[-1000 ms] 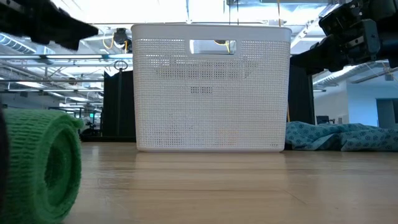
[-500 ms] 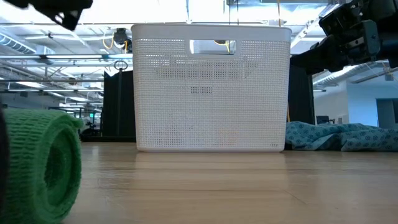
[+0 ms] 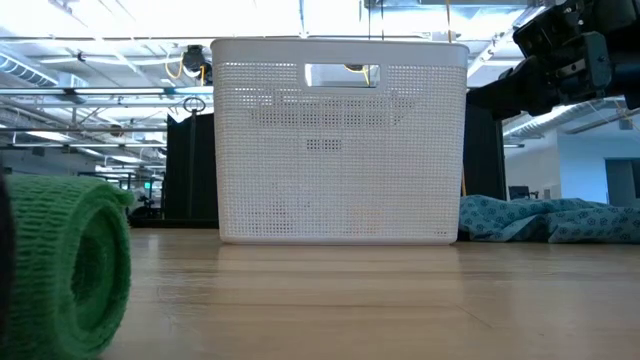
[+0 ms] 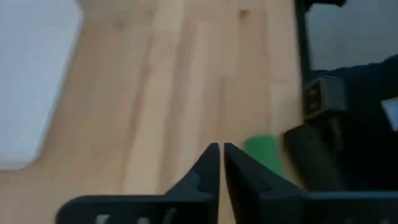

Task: Pick & place medical supplies in basket/bin
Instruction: Put the green bandage into the white bin

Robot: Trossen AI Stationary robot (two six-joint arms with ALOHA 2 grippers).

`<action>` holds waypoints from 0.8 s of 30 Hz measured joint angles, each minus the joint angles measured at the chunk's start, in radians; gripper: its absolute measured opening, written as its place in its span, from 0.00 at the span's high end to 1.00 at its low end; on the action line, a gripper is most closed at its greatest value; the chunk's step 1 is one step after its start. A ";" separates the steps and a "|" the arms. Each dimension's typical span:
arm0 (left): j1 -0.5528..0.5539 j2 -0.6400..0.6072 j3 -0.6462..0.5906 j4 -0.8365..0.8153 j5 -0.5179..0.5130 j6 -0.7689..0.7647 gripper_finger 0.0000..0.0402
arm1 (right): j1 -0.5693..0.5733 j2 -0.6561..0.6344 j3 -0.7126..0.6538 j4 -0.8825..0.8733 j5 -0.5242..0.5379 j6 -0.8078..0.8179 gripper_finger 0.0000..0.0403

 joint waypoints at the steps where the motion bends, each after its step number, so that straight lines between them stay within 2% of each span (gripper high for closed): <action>1: 0.000 0.025 0.027 -0.003 0.016 0.000 0.90 | 0.000 0.000 0.000 0.001 0.000 0.000 1.00; 7: 0.004 0.139 0.151 0.000 0.080 -0.005 0.62 | 0.000 0.000 0.000 0.013 0.000 0.000 1.00; 12: 0.007 0.196 0.160 -0.006 0.189 -0.090 0.36 | 0.000 0.000 0.000 0.037 0.000 0.012 1.00; 15: 0.014 0.225 0.160 -0.024 0.272 -0.131 0.24 | 0.000 0.000 0.000 0.038 0.000 0.019 1.00; 19: 0.014 0.253 0.159 -0.019 0.310 -0.136 0.17 | 0.000 0.000 0.000 0.043 0.000 0.008 1.00; 24: 0.019 0.288 0.159 -0.040 0.349 -0.136 0.17 | 0.000 0.000 0.000 0.057 0.000 -0.007 1.00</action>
